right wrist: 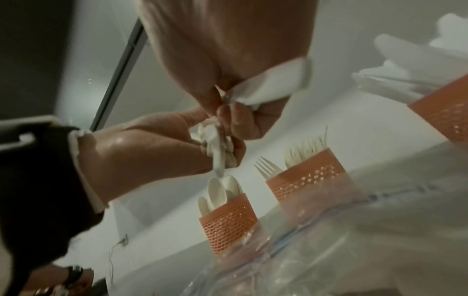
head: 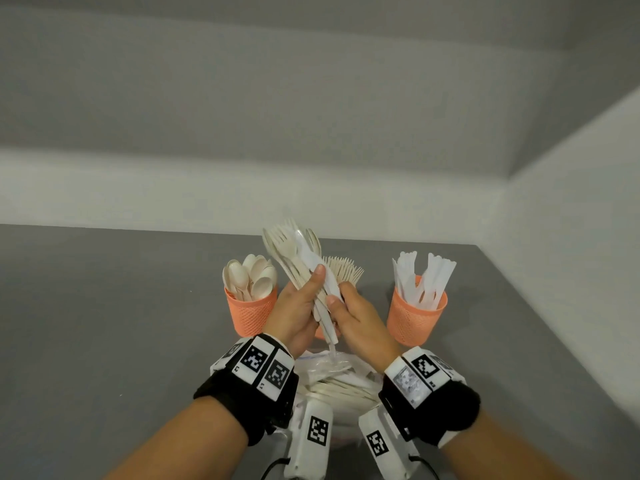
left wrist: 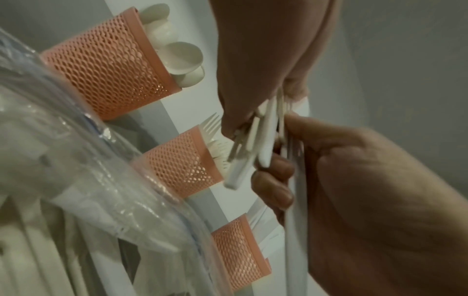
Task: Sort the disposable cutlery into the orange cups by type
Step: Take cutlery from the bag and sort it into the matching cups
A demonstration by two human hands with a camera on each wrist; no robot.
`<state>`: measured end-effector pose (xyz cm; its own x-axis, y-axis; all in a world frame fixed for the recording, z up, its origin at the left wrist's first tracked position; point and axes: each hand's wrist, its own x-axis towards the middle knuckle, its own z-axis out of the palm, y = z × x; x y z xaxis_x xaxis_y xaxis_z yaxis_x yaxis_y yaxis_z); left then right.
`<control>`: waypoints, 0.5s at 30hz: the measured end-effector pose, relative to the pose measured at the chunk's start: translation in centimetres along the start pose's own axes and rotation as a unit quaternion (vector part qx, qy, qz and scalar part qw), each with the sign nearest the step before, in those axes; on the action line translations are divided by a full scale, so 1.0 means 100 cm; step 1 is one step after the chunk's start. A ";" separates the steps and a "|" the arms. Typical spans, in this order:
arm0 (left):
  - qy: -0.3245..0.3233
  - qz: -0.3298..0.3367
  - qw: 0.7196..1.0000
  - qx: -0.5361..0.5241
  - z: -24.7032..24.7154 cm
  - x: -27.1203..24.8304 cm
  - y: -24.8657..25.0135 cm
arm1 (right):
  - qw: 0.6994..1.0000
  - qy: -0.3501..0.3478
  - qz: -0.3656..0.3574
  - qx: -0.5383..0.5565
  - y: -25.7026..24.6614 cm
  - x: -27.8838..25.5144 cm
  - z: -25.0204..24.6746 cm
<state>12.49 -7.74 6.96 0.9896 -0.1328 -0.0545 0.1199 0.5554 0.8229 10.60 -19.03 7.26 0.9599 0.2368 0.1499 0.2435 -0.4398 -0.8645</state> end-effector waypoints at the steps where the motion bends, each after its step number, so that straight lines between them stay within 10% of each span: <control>1: -0.010 -0.005 1.000 0.000 0.001 0.000 0.000 | 0.999 0.003 0.022 0.035 0.000 0.000 -0.001; 15: -0.083 0.009 0.993 0.085 0.012 -0.015 0.003 | 0.990 0.134 -0.036 0.025 -0.015 0.004 -0.015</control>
<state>10.96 -8.33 7.93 0.9630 -0.2658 0.0446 0.0723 0.4142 0.9073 10.84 -19.57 9.35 0.9445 0.0252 0.3276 0.3116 -0.3846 -0.8689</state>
